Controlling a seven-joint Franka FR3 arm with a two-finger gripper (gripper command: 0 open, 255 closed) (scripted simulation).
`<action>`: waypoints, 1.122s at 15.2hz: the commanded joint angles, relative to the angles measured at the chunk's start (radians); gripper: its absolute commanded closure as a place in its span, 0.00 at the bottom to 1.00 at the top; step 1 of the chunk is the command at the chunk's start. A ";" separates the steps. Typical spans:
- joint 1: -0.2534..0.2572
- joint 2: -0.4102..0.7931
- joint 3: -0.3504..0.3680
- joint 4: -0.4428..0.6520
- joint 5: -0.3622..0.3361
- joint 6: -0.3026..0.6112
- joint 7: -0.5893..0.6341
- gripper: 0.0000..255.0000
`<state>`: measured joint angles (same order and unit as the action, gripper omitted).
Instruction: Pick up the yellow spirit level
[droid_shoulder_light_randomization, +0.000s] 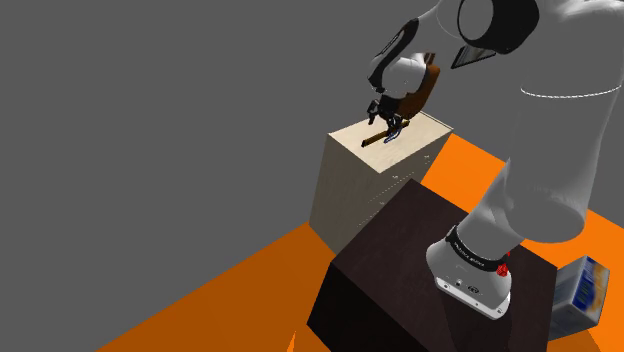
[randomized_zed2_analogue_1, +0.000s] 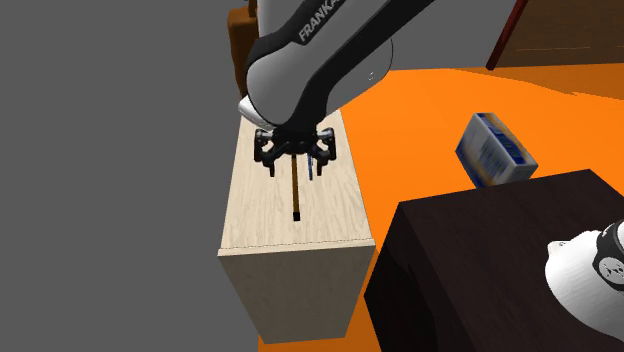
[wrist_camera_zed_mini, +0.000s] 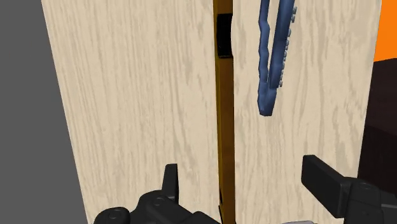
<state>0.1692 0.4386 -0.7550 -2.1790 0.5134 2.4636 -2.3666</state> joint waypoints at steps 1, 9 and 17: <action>-0.027 0.035 0.030 0.015 0.032 0.013 -0.032 0.00; -0.064 0.087 0.077 0.024 0.087 0.050 -0.068 1.00; -0.064 0.087 0.077 0.024 0.087 0.050 -0.068 1.00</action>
<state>0.1053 0.5251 -0.6777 -2.1554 0.6000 2.5137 -2.4348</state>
